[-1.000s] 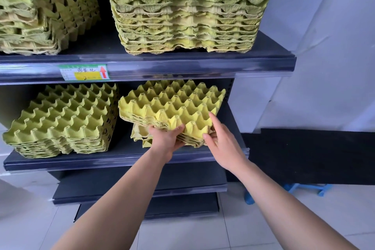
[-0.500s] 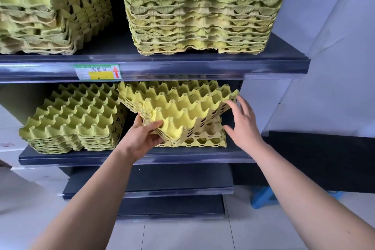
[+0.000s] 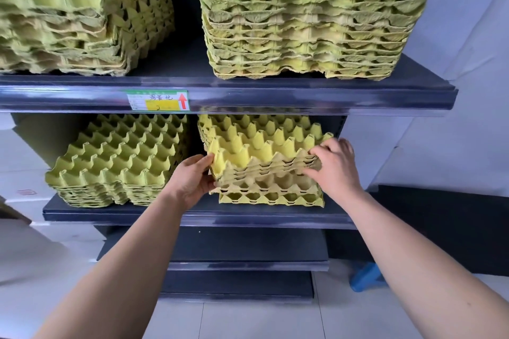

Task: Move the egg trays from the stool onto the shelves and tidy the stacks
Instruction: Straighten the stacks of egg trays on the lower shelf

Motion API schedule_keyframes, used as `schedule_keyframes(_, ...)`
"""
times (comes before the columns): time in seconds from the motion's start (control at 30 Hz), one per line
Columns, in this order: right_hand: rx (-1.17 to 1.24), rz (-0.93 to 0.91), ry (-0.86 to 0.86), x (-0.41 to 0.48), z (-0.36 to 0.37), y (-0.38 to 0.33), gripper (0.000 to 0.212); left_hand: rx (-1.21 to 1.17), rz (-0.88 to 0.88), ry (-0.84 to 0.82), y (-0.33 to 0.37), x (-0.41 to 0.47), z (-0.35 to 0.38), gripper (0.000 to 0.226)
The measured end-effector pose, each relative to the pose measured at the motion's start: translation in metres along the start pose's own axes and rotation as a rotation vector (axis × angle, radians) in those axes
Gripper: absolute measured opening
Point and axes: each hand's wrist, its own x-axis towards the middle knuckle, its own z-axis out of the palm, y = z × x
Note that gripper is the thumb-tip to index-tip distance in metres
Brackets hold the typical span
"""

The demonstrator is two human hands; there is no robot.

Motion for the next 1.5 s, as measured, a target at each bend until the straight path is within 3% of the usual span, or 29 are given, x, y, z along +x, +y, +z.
schedule_keyframes(0.13, 0.01, 0.044, 0.024, -0.008, 0.017, -0.01, 0.042, 0.077, 0.021, 0.067, -0.003, 0.01, -0.002, 0.038)
schedule_keyframes(0.4, -0.022, 0.111, 0.128, -0.015, 0.035, -0.019, 0.037, 0.267, 0.166, 0.03, -0.001, 0.015, -0.004, 0.07)
schedule_keyframes(0.9, -0.123, 0.076, -0.138, -0.018, 0.057, -0.009, 0.035, 0.539, 0.164, 0.127, -0.024, 0.03, 0.002, 0.061)
schedule_keyframes(1.1, -0.077, 0.028, -0.191, -0.017, 0.061, -0.007, 0.033, 0.676, 0.036, 0.181, -0.025, 0.045, -0.001, 0.053)
schedule_keyframes(1.23, 0.094, 0.063, -0.228, -0.015, 0.055, -0.002, 0.054, 0.68, -0.028, 0.213, -0.028, 0.048, -0.006, 0.056)
schedule_keyframes(1.3, 0.155, 0.164, -0.182, -0.016, 0.051, 0.006, 0.076, 0.574, -0.096, 0.191, -0.03, 0.044, -0.008, 0.075)
schedule_keyframes(1.4, 0.281, 0.346, -0.308, -0.019, 0.045, 0.018, 0.095, 0.548, -0.134, 0.144, -0.039, 0.04, -0.007, 0.102)
schedule_keyframes(1.5, 0.36, 0.4, -0.429, -0.019, 0.047, 0.021, 0.093, 0.614, -0.083, 0.18, -0.046, 0.042, -0.002, 0.085)
